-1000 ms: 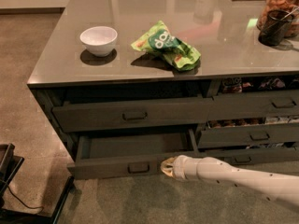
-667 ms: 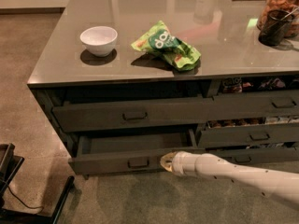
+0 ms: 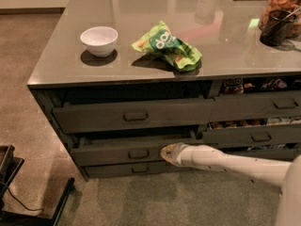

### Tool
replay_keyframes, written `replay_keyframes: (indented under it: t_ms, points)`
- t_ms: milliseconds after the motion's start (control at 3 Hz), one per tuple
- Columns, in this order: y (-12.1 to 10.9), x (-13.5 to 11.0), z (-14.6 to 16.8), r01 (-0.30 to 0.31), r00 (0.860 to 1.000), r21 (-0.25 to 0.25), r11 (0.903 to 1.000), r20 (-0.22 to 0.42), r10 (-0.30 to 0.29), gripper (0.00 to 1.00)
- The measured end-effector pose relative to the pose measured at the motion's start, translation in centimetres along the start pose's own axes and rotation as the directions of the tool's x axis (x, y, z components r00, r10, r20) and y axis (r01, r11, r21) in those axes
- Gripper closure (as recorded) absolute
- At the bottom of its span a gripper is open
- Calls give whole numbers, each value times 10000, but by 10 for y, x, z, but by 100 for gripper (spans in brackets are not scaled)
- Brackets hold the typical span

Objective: Close middle drawer

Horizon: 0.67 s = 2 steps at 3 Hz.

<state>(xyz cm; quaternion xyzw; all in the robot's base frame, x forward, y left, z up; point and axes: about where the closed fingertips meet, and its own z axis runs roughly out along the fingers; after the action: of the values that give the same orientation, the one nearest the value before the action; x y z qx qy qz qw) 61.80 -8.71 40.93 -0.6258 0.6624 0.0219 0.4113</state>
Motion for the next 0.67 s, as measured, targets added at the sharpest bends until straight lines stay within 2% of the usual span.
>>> replay_keyframes:
  t_ms: [333,667]
  points:
    - [-33,4,26,27,9993,50,10000,-381,-25,100]
    - [-34,4,27,47,9992,44,10000,-396,-45,100]
